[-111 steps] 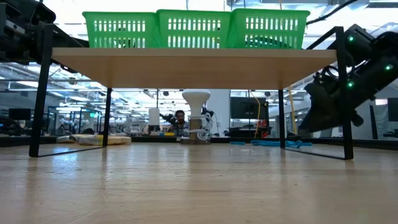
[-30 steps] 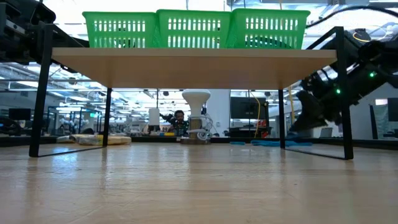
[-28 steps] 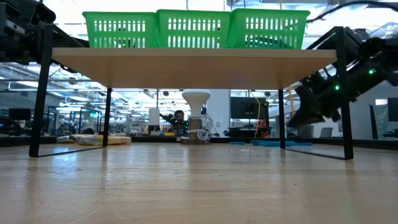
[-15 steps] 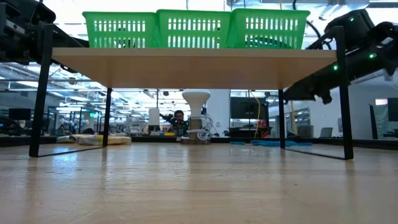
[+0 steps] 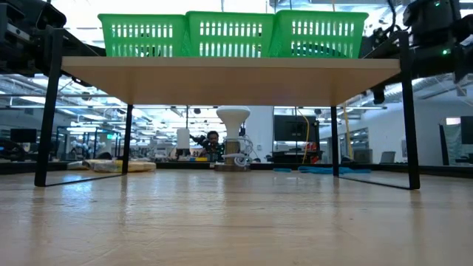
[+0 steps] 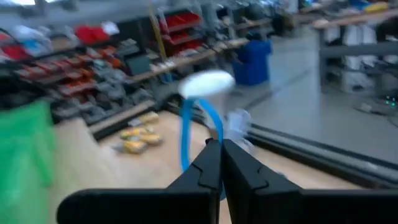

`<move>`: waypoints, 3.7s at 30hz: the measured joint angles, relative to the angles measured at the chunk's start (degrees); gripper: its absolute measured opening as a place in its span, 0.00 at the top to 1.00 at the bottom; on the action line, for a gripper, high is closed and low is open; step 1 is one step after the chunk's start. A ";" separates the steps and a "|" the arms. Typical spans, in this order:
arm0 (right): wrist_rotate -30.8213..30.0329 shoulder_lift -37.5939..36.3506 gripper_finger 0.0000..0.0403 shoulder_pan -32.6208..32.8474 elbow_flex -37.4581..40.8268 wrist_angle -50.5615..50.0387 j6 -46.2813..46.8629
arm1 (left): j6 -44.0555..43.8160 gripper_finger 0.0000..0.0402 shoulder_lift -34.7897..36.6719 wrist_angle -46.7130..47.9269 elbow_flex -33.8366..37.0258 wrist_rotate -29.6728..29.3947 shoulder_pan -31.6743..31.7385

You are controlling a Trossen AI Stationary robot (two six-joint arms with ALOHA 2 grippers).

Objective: Pick & Place Office Desk Supplies
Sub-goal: Put the blue rubber band into the right green bin on the shelf

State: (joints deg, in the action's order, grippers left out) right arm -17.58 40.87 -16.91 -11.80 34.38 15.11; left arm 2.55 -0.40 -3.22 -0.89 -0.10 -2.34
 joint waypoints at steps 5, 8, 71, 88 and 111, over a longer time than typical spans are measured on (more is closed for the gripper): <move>2.69 -0.28 1.00 0.07 -3.28 -0.89 -0.01 | -0.01 0.89 -0.01 0.00 0.00 0.00 -0.01; 6.12 0.24 1.00 0.56 -6.58 -2.86 0.46 | -0.02 0.89 -0.02 0.00 0.00 0.00 0.01; 8.70 12.30 0.91 26.77 -16.86 -7.02 -6.86 | -0.02 0.89 -0.01 0.00 0.00 0.00 0.01; -5.45 8.65 0.69 25.23 -16.86 -6.76 -13.54 | -0.02 0.89 -0.02 0.00 0.00 0.00 0.01; -33.32 4.80 0.54 4.82 -16.82 -37.41 7.69 | -0.02 0.89 -0.02 0.00 0.00 0.00 0.00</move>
State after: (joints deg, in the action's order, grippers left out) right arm -50.90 45.67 -12.09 -28.62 -3.03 22.80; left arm 2.52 -0.43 -3.22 -0.89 -0.10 -2.34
